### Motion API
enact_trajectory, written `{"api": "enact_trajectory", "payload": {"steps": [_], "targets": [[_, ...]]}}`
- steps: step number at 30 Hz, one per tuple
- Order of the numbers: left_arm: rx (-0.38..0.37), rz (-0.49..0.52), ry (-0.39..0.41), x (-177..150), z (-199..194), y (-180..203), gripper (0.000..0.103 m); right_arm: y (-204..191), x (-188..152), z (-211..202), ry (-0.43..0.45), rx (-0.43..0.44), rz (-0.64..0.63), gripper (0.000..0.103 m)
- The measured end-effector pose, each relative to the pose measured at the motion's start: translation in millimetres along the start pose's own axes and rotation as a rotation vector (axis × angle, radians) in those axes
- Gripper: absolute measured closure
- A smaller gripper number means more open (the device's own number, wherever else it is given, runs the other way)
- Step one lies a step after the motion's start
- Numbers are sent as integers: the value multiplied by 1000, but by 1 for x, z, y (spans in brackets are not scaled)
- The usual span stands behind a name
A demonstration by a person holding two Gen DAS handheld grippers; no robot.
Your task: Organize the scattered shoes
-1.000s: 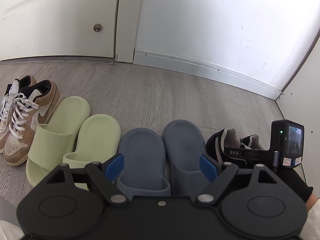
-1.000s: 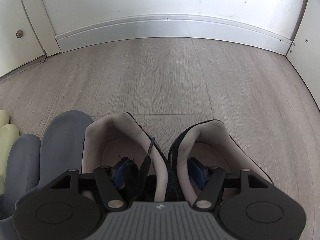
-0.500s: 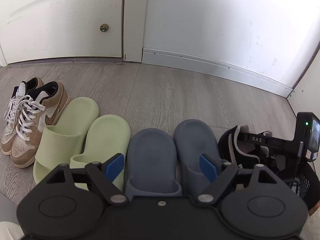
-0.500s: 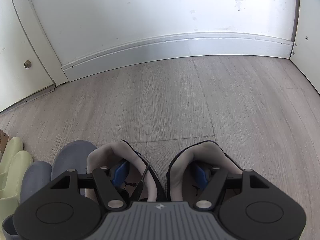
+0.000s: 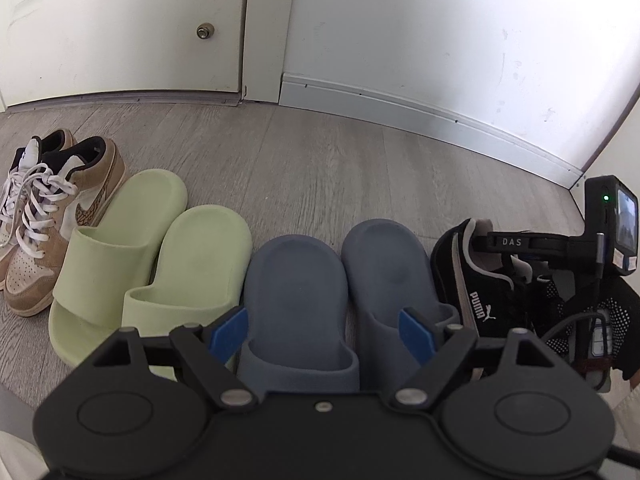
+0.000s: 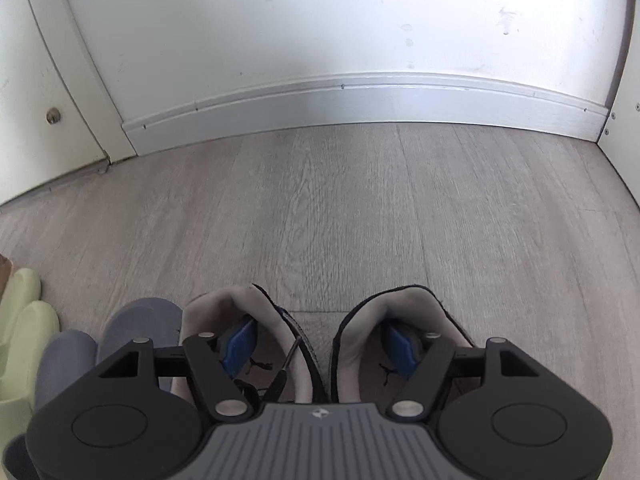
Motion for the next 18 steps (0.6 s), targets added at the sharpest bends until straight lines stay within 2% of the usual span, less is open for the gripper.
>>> {"api": "enact_trajectory", "payload": {"steps": [2, 4, 6, 7, 8, 11, 14, 18], "targets": [[-6, -13, -6, 1, 2, -1, 20, -6, -4, 5, -58, -60, -55, 33], [-6, -15, -9, 2, 2, -1, 20, -9, -10, 10, -41, -85, -89, 36], [-2, -12, -9, 1, 2, -1, 20, -10, -13, 12, -1, -53, -71, 55], [0, -10, -9, 1, 2, -1, 20, -9, -14, 11, 18, -46, -51, 61], [2, -9, -9, 0, 2, 0, 20, -6, -15, 8, 35, -57, -24, 72], [-5, -14, -16, 1, 4, 0, 20, 5, -21, -5, 88, -97, 65, 75], [-7, -7, -18, 1, 5, 4, 20, 18, -25, -30, 175, -179, 73, 77], [-9, 6, -35, -1, 10, 8, 20, 56, -24, -66, 279, -259, 164, 77]]}}
Point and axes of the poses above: each gripper's, at about its wrist camera, not at the fingertips, and z roughly the way its jaws point, y to its right, x to its top, the point moved 4 cm from there along z, roughly the way its jaws point, and after that the axes turned 8 degrees about -z, right-handed, at the moved point
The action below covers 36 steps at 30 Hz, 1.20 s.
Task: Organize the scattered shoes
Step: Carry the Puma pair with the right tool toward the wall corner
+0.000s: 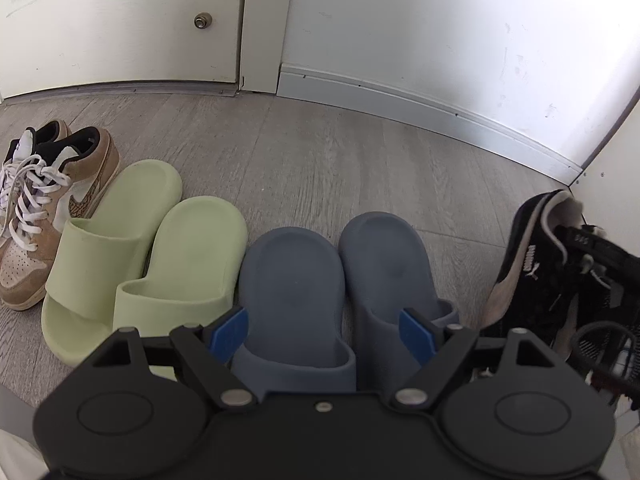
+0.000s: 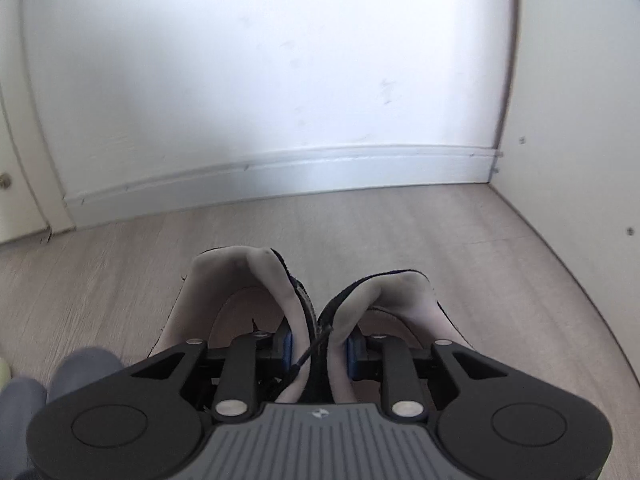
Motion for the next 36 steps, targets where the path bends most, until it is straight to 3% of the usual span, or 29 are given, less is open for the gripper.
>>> {"api": "enact_trajectory", "payload": {"steps": [3, 8, 13, 15, 24, 31, 36], "targets": [[0, 20, -16, -3, 4, 6, 20, 38, 15, -4, 39, -50, 24, 77], [4, 60, -32, -6, 10, 20, 20, 99, 38, 23, 29, -65, 38, 77], [8, 71, -32, 1, 18, 39, 20, 165, 71, 90, -59, -5, 133, 76], [-5, 53, -31, 10, 24, 49, 20, 179, 83, 119, -85, -20, 110, 77], [-16, 50, -7, 46, 52, 94, 20, 207, 117, 209, -92, -15, 32, 77], [-26, 76, -3, 63, 84, 120, 20, 217, 113, 250, -107, 19, 66, 77], [-35, 148, 45, 88, 107, 150, 20, 215, 105, 266, -105, 1, 65, 77]]}}
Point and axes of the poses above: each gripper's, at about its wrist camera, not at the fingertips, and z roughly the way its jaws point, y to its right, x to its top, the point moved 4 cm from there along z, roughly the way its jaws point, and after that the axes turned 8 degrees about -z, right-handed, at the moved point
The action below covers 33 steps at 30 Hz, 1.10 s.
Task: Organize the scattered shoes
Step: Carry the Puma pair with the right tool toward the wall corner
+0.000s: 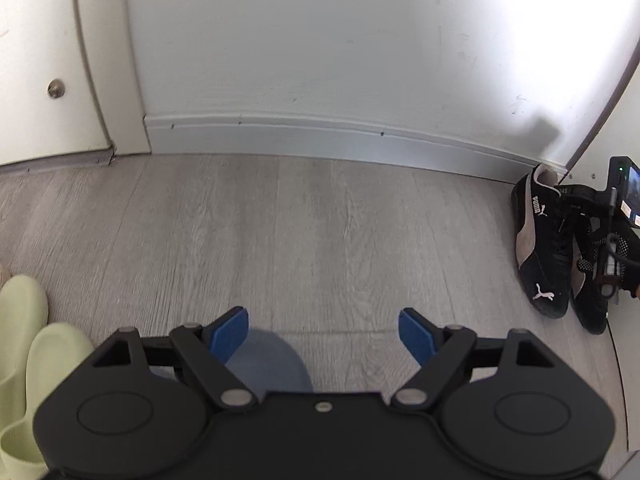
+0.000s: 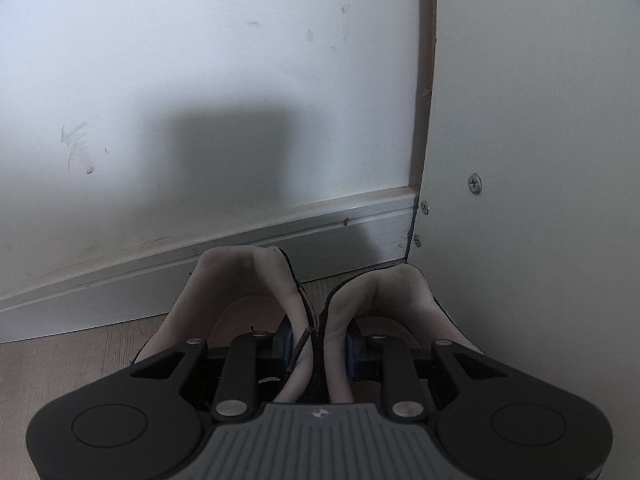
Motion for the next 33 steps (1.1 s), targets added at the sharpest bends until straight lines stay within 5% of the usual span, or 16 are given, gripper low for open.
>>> {"api": "enact_trajectory", "payload": {"steps": [21, 23, 26, 30, 33], "targets": [[-2, -16, -4, 14, 16, 4, 20, 6, 12, 9, -13, -45, 6, 62], [-9, -28, -9, 14, 16, 1, 20, 7, 12, -2, 22, -40, -2, 54], [-14, -43, -10, 12, 14, -1, 20, 9, 13, -31, 133, -41, -3, 22], [-25, -82, -22, 6, 12, -5, 20, -7, 1, -78, 220, 9, -49, 22], [-31, -102, -44, 0, 11, -8, 20, -43, -33, -107, 212, 131, -87, 28]]}}
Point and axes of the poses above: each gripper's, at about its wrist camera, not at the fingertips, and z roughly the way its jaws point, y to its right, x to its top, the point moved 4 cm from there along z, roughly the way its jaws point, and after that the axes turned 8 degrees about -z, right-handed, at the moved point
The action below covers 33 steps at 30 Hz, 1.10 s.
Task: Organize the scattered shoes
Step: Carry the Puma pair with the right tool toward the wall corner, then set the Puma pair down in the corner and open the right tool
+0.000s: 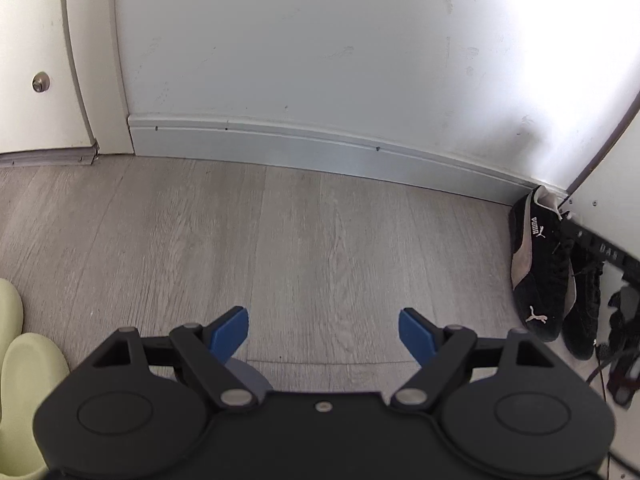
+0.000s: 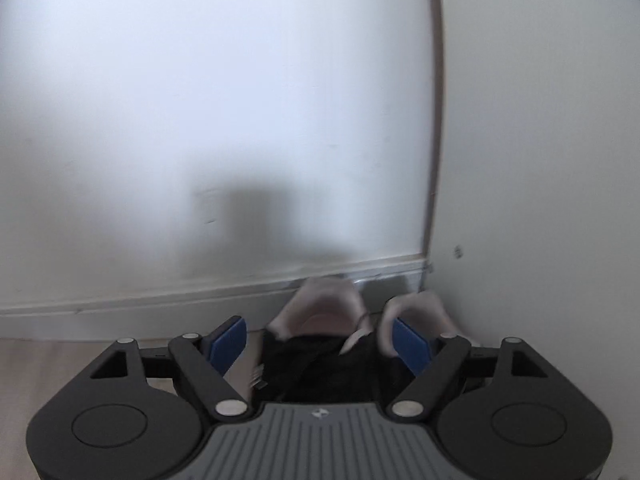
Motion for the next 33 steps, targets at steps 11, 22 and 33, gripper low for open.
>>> {"api": "enact_trajectory", "payload": {"steps": [11, 22, 33], "targets": [[5, -37, -19, -19, -19, -12, 20, -45, -59, 23, -202, -1, 76, 103], [-13, -41, -5, -29, -39, -16, 20, -21, -81, -77, -115, -190, 137, 85], [-16, -5, -4, -36, -42, -7, 20, 35, -128, -85, -262, -352, 97, 87]]}}
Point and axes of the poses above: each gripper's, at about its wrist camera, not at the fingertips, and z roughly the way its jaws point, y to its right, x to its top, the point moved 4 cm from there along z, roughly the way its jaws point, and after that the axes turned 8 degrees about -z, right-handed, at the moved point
